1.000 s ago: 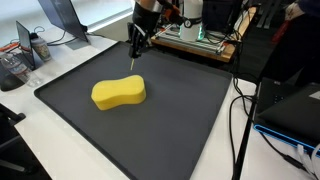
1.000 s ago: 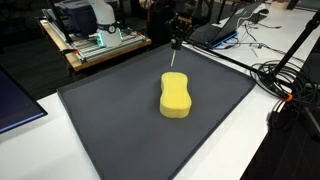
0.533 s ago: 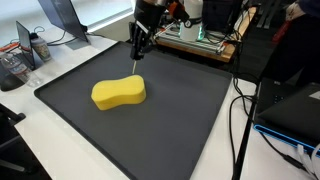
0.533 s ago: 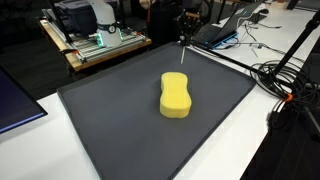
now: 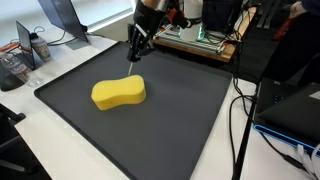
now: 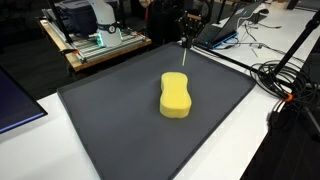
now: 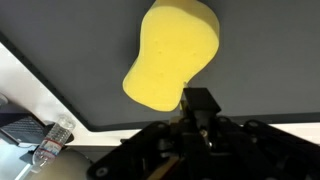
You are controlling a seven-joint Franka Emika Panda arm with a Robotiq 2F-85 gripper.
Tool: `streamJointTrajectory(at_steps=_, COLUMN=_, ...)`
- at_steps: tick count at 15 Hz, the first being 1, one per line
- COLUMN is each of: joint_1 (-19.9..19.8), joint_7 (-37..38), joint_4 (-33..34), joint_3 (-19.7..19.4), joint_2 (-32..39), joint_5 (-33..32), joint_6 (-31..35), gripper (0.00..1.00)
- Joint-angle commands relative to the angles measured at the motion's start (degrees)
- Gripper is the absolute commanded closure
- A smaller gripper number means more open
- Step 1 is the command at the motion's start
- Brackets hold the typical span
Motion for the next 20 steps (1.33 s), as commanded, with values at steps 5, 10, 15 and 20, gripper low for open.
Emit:
streamJointTrajectory(at_steps=5, joint_1=17.6, joint_7=13.7, joint_4=1.4, joint_3=-13.1, joint_2=5.7, joint_5=-7.2, joint_6=1.7, gripper=0.97)
streamJointTrajectory(at_steps=10, joint_1=26.8, joint_7=17.4, joint_4=3.3, joint_3=-22.4, joint_2=10.6, joint_5=-3.0, joint_6=1.8, gripper=0.97)
streamJointTrajectory(at_steps=15, joint_1=24.9, joint_7=10.3, joint_4=3.9, joint_3=-21.7, joint_2=8.4, joint_5=5.0, joint_6=1.8, gripper=0.97)
streamJointTrajectory(at_steps=20, joint_1=12.9, joint_7=1.5, joint_4=3.2, joint_3=-12.4, joint_2=0.6, joint_5=7.8, joint_6=1.5, gripper=0.97)
